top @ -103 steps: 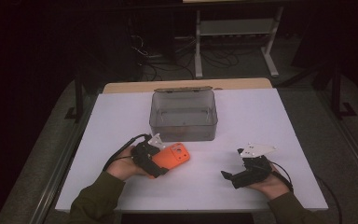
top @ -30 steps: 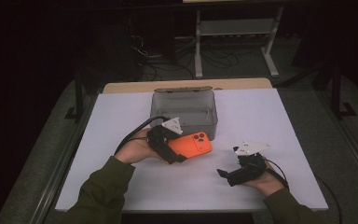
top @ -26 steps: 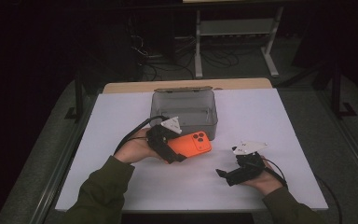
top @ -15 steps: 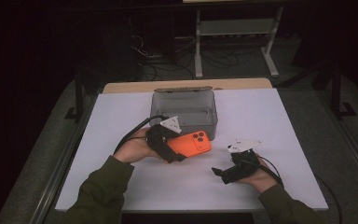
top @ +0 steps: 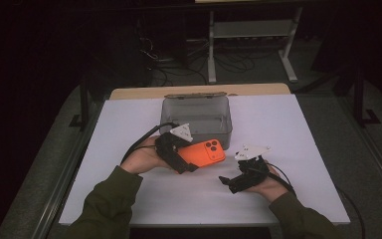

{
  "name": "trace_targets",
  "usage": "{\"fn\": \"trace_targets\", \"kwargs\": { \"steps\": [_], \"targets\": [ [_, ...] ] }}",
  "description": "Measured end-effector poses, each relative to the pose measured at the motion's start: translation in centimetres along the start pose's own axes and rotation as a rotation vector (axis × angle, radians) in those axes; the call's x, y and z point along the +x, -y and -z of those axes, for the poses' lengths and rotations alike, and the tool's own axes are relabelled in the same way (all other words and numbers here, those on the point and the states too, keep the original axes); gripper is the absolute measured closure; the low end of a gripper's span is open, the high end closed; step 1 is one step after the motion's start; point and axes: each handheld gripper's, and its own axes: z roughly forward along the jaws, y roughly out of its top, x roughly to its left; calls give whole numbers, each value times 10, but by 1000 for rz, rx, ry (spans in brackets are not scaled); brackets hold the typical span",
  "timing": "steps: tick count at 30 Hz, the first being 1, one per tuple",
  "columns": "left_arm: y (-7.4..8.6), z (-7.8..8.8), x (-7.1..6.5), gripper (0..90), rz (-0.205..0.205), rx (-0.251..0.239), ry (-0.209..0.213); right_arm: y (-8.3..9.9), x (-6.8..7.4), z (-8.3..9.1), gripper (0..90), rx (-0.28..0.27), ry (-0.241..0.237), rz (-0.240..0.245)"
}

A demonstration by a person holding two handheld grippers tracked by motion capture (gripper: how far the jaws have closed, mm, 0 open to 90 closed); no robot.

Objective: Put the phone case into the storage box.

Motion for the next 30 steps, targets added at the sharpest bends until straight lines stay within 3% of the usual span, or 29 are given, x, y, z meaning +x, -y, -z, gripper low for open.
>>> {"fn": "trace_targets", "kwargs": {
  "steps": [16, 25, 30],
  "targets": [
    [-1, 2, -1, 154, 2, -6, -2, -14, 5, -17, 0, -24, -3, 11],
    [-1, 3, 1, 155, 10, -6, -5, -13, 8, -26, 0, -38, 3, 16],
    [0, 4, 2, 155, 12, -10, -5, -12, 12, -32, 0, -29, 9, 46]
  ]
}}
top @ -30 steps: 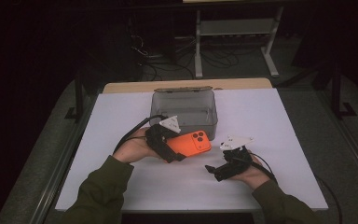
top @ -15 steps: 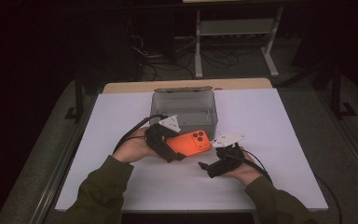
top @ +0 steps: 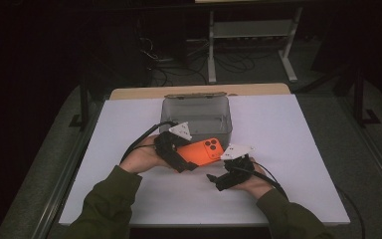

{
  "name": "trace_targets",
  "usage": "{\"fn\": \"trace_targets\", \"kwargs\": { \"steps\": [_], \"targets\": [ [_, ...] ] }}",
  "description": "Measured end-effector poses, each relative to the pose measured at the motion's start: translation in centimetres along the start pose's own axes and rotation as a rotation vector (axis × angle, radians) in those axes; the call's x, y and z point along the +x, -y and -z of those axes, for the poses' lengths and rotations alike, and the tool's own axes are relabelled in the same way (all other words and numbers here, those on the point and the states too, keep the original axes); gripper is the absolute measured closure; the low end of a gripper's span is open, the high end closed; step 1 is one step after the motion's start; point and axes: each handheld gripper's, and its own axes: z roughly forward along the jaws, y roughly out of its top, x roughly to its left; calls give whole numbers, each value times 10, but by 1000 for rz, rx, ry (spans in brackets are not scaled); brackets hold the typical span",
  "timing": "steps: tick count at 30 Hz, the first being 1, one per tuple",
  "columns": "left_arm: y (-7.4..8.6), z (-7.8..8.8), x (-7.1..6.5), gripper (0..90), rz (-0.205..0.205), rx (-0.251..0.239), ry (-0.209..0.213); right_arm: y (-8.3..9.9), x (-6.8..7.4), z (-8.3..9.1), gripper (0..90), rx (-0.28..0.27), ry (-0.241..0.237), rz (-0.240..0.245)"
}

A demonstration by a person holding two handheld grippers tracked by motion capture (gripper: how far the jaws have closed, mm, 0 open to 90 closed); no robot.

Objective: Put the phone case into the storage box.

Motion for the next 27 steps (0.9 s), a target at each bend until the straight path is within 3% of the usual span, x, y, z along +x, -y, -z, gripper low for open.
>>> {"fn": "trace_targets", "kwargs": {
  "steps": [11, 27],
  "targets": [
    [1, -1, 1, 155, 4, 5, -2, -1, -1, 0, 0, -12, 31, 22],
    [1, -1, 1, 155, 10, 8, 0, -2, 6, 2, 0, -30, 107, 138]
  ]
}}
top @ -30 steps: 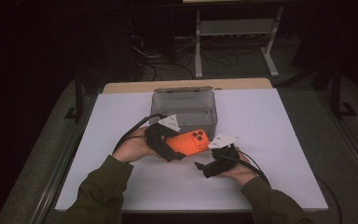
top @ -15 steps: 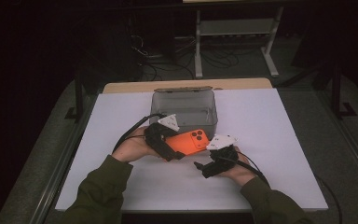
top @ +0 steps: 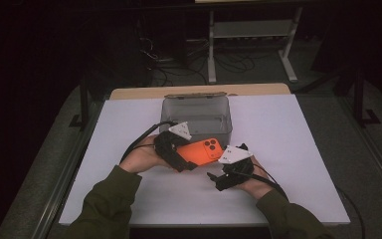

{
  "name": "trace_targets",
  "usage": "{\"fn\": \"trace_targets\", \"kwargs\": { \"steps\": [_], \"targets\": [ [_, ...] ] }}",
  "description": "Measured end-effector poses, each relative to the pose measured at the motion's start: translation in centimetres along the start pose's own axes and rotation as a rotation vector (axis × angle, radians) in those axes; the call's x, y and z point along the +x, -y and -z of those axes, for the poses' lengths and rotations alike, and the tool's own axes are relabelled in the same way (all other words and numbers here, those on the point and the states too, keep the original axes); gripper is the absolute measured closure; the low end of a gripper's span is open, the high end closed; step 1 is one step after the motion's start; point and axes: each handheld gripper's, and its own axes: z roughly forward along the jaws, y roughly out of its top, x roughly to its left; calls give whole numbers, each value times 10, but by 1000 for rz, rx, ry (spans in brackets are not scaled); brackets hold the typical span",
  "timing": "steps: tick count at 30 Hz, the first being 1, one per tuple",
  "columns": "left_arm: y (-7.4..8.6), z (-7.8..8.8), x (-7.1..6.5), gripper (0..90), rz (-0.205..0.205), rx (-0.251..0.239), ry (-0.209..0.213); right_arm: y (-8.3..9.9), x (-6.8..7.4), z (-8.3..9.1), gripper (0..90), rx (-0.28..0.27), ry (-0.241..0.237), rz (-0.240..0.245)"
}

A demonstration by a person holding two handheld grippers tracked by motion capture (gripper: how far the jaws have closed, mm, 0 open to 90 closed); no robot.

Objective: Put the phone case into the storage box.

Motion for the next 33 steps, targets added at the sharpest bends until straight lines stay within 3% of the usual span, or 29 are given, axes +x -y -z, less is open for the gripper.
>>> {"fn": "trace_targets", "kwargs": {
  "steps": [33],
  "targets": [
    [0, 0, -1, 156, 1, 4, 2, -3, 10, 2, 0, -13, 161, 216]
  ]
}}
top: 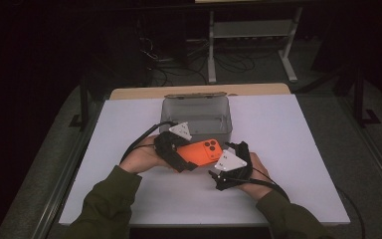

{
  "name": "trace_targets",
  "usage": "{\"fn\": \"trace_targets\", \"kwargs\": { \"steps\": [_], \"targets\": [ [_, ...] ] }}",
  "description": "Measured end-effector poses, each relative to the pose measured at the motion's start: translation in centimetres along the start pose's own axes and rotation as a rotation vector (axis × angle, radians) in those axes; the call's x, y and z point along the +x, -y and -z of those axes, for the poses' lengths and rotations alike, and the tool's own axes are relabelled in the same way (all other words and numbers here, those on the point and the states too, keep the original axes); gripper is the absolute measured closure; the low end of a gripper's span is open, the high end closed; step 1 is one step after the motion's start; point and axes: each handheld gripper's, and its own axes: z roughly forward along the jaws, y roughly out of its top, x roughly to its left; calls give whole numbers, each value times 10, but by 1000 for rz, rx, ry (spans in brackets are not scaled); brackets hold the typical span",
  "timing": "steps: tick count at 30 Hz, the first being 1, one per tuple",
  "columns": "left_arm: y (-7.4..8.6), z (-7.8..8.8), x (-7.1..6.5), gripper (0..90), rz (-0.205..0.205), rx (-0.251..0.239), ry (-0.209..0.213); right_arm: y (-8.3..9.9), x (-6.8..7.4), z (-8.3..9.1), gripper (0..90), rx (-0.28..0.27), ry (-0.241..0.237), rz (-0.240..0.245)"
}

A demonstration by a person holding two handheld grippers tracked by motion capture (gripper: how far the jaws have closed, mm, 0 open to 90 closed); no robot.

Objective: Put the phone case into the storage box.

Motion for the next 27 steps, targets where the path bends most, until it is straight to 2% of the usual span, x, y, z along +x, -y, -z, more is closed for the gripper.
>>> {"fn": "trace_targets", "kwargs": {
  "steps": [5, 9, 27],
  "targets": [
    [0, 0, -1, 156, 4, -1, 1, -1, 3, 0, 0, -4, 28, 45],
    [0, 0, -1, 156, 0, 2, 2, -2, 6, 1, 0, -12, 58, 101],
    [0, 0, -1, 156, 1, 2, 3, -4, 15, 1, 0, -28, 144, 234]
  ]
}}
